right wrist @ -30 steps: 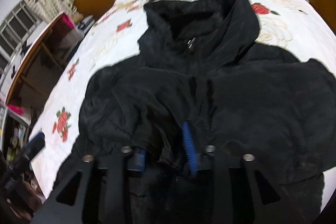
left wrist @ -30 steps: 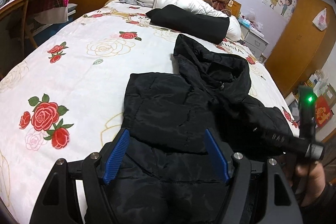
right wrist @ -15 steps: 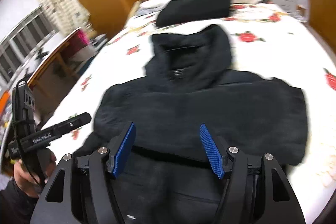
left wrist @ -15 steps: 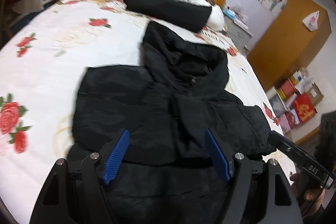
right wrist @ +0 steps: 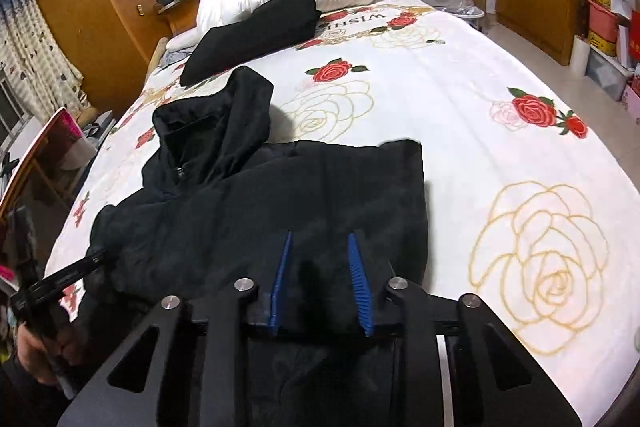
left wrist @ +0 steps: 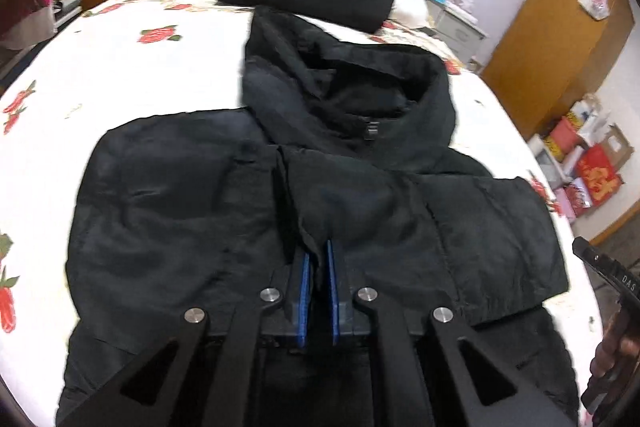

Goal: Fold large clothes

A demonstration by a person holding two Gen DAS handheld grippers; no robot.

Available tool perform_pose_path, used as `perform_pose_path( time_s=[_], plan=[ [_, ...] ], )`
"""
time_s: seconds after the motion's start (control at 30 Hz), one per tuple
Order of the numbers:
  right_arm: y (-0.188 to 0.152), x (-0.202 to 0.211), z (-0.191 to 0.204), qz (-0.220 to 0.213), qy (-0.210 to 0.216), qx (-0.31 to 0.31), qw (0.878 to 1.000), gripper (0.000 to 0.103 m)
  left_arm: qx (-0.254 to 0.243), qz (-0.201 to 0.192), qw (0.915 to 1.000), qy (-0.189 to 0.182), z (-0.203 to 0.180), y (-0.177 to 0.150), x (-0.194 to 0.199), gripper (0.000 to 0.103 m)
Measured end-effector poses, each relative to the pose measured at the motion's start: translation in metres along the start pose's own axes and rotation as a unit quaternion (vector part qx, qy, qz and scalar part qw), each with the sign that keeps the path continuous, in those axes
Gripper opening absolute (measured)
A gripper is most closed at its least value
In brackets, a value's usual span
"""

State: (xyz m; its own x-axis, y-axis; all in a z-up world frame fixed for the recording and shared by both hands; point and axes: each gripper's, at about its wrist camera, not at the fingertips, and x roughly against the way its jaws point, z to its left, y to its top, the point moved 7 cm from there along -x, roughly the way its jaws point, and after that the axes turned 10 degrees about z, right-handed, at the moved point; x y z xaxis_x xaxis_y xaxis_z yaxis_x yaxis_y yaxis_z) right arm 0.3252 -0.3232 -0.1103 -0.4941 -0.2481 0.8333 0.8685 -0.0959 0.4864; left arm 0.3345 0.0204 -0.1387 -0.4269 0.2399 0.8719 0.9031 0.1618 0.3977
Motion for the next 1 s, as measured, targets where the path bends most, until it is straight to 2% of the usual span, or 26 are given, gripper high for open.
perform_pose_path(
  time_s=[0.1,0.2,0.37,0.43,0.57,0.67,0.8,0.9,1.0],
  plan=[
    [-0.006,-0.033,0.003,0.031,-0.007,0.01,0.999,0.029,0.01,0.007,0.9999,0.011,0.016,-0.001,-0.007,0.009],
    [-0.017,-0.069,0.003,0.065,-0.018,0.023,0.997,0.027,-0.003,0.005,0.9997,0.025,0.019,-0.003,-0.015,0.009],
    [-0.015,-0.085,0.001,0.07,-0.028,0.029,0.997,0.026,-0.008,0.011,0.9996,0.026,0.017,-0.005,-0.036,0.012],
    [-0.013,-0.082,0.003,0.078,-0.034,0.031,0.996,0.026,-0.001,0.013,0.9996,0.026,0.018,-0.003,-0.032,0.014],
    [-0.006,-0.049,0.004,0.052,-0.023,0.03,0.998,0.026,0.007,-0.008,0.9997,0.021,0.027,-0.004,0.003,0.016],
    [0.008,-0.024,0.003,0.015,-0.022,0.03,0.999,0.026,0.012,-0.033,0.9986,0.04,0.031,0.0,0.03,0.016],
    [0.029,-0.031,0.011,0.004,-0.032,0.048,0.998,0.026,-0.01,-0.062,0.9976,0.028,0.005,0.023,0.043,0.016],
    [0.038,-0.051,0.021,0.008,-0.045,0.064,0.997,0.026,-0.05,-0.063,0.9963,0.029,-0.02,0.038,0.024,0.017],
    [0.041,-0.076,0.018,0.025,-0.055,0.061,0.996,0.026,-0.075,-0.027,0.9941,0.073,-0.019,0.042,-0.022,0.017]
  ],
)
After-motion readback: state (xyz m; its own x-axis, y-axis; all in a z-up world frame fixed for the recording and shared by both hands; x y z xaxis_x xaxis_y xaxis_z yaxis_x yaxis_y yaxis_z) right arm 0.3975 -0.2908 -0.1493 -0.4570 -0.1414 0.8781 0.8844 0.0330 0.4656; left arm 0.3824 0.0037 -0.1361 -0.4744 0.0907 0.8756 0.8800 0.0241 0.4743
